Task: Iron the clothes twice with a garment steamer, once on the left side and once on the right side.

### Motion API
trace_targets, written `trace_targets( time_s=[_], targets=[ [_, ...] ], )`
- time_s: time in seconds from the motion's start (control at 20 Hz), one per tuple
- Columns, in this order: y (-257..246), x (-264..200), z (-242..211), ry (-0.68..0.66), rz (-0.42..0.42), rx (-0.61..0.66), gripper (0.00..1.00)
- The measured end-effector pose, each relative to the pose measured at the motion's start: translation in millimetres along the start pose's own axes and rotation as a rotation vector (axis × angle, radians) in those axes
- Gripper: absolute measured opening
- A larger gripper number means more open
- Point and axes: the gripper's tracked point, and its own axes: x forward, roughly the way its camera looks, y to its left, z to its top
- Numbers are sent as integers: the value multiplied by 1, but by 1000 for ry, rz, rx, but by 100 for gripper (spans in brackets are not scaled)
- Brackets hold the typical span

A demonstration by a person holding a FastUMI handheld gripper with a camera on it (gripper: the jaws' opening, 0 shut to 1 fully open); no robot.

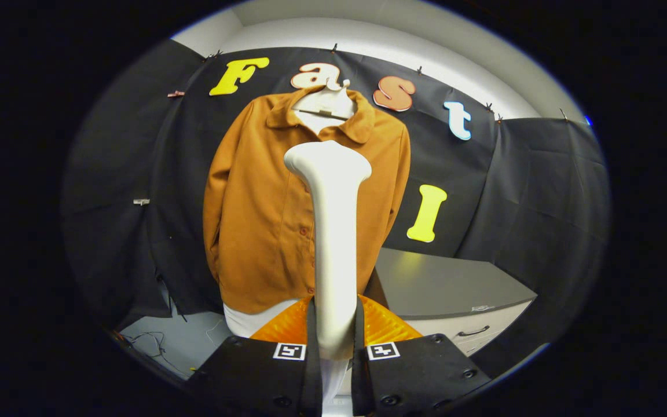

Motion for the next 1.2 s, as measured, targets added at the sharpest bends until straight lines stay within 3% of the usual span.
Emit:
trace_targets(
  time_s=[0.45, 1.2],
  targets=[
    [-27, -41, 80, -137, -27, 91, 23],
    [-38, -68, 133, -212, -37, 148, 24]
  ],
)
